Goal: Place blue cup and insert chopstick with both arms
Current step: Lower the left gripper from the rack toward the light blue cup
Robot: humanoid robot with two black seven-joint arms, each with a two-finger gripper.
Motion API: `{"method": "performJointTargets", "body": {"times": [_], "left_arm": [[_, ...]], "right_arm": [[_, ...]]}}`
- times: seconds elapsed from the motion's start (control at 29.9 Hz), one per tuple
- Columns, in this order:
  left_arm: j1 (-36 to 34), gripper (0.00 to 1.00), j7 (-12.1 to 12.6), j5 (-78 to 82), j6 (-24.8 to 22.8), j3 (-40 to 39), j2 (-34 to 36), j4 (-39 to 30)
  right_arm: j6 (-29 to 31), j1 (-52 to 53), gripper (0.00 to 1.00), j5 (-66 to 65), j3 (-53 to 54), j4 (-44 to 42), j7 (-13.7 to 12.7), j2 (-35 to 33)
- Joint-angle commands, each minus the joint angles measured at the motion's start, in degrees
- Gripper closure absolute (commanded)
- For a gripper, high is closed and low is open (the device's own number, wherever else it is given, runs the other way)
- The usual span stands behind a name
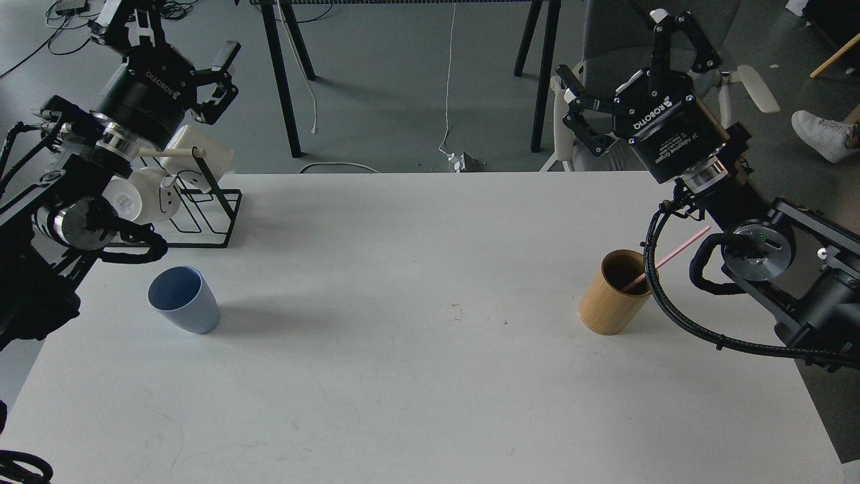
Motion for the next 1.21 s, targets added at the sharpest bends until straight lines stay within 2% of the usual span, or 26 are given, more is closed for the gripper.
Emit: {"method": "performJointTargets", "body": {"times": [0.0,0.3,0.44,0.64,0.8,0.9,1.0,1.17], "left_arm": [[0.0,0.00,0.0,-1.0,0.0,0.0,0.9,-0.1],[-0.2,0.00,0.0,-0.7,0.0,0.5,0.1,1.3],[-1.6,0.00,0.0,-0.4,0.0,-0.5,0.7,-1.4],[-4.8,0.00,0.0,2.5,0.0,1.4,8.2,-4.8],[-6.7,0.00,0.0,21.5,0.0,7.7,22.8,-15.7],[-8.7,0.00,0.0,32.4,0.0,12.1,28.9,-20.3],[-10.0,0.00,0.0,44.6,0.0,16.9,33.0,-22.5],[-10.0,0.00,0.0,64.9,0.0,23.3,34.4,-21.8]], "right_arm": [[0.0,0.0,0.04,0.0,0.0,0.0,0.0,0.0],[0.0,-0.1,0.04,-0.1,0.0,0.0,0.0,-0.2],[0.0,-0.3,0.04,-0.1,1.0,0.1,0.0,-0.5],[0.0,-0.5,0.04,-0.2,1.3,0.1,0.0,-1.4],[0.0,-0.7,0.04,-0.3,1.6,-0.4,0.0,-2.4],[0.0,-1.5,0.04,-0.3,1.6,-0.6,0.0,-2.7],[0.0,-1.9,0.04,-0.3,1.6,-0.5,0.0,-2.6],[0.0,-2.9,0.04,-0.3,1.8,-0.5,0.0,-2.6]]}}
